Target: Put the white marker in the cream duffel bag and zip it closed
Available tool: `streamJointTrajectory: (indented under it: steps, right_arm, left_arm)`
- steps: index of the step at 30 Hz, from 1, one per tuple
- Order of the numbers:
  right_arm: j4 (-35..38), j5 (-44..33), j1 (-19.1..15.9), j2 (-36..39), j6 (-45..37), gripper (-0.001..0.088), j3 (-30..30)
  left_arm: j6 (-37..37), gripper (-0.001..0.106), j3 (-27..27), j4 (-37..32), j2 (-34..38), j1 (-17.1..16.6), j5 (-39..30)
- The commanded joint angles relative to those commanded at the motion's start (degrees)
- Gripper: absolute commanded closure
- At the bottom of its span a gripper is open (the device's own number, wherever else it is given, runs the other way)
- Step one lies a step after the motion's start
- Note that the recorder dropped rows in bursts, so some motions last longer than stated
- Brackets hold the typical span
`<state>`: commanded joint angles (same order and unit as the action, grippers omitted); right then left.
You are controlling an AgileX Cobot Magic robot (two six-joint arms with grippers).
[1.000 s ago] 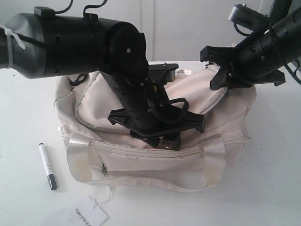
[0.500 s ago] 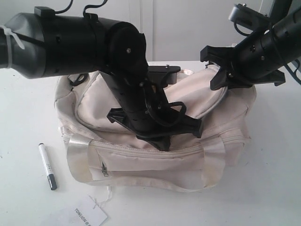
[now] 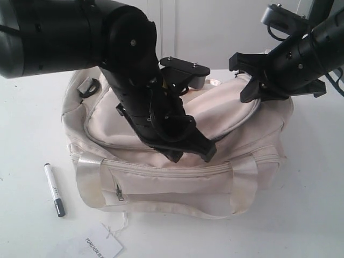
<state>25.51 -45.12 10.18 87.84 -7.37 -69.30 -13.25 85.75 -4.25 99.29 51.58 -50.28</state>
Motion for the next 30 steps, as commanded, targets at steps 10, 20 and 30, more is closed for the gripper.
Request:
streamJointTrajectory:
  steps: [10,20,30]
  right_arm:
    - [-1.4,0.1,0.0,0.0,-0.1,0.0868,0.0]
    - [-2.6,0.1,0.0,0.0,-0.1,0.0868,0.0]
    - [-4.7,3.0,0.0,0.8,-3.0,0.0868,0.0]
  left_arm:
    - [0.1,0.105,0.0,-7.9,0.0,0.0,-4.1]
    - [0.2,0.105,0.0,-9.4,-2.0,0.0,-4.1]
    - [0.2,0.105,0.0,-7.5,-6.9,0.0,-1.6]
